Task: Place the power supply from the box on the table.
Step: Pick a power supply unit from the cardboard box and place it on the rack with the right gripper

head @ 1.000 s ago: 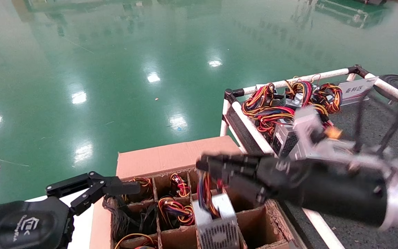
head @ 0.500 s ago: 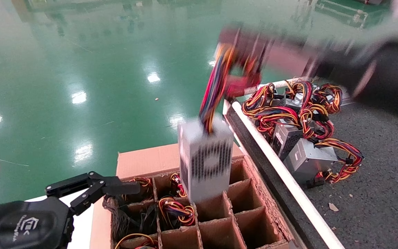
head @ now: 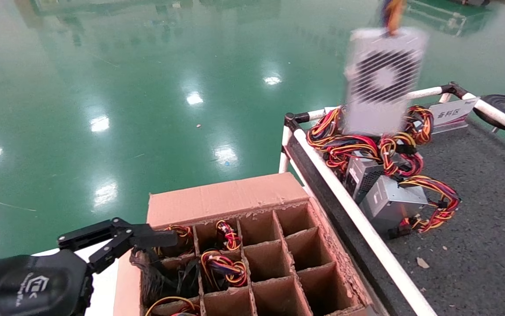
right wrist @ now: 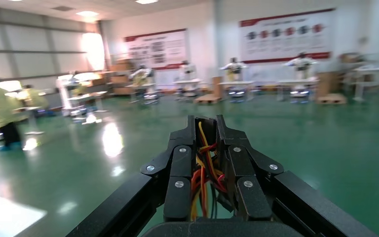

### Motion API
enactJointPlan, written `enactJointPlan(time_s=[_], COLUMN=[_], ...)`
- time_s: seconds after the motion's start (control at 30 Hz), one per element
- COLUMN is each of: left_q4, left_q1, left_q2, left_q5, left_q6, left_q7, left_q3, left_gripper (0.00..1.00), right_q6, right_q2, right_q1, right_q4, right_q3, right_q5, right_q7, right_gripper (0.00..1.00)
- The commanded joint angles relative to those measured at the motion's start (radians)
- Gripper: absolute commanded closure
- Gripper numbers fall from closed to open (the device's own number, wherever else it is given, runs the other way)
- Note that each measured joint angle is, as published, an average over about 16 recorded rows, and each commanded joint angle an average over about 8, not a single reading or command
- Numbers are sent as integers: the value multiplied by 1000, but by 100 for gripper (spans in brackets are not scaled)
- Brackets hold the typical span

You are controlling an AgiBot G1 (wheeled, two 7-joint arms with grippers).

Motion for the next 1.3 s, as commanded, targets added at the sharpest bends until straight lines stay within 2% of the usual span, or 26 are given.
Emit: enactJointPlan(time_s=[0.03, 0.3, 0.6, 1.0, 1.3], left_q4=[0, 0, 0, 0, 0], left_q1=[0, 0, 0, 0, 0], left_q2=[0, 0, 0, 0, 0], left_q5=[0, 0, 0, 0, 0], left_q6=[0, 0, 0, 0, 0], left_q7=[0, 0, 0, 0, 0], left_q3=[0, 0, 0, 0, 1], left_gripper=[0, 0, 0, 0, 0], right_q6=[-5, -7, 8, 41, 88], right_q2=[2, 11, 31, 56, 67], right_q1=[42, 174, 255, 300, 289], right_q4=[-63, -318, -539, -716, -810], right_q3=[1, -18, -26, -39, -56], right_q5=[-19, -102, -146, -184, -213], right_q7=[-31, -167, -294, -418, -481], right_gripper=[100, 100, 100, 100, 100])
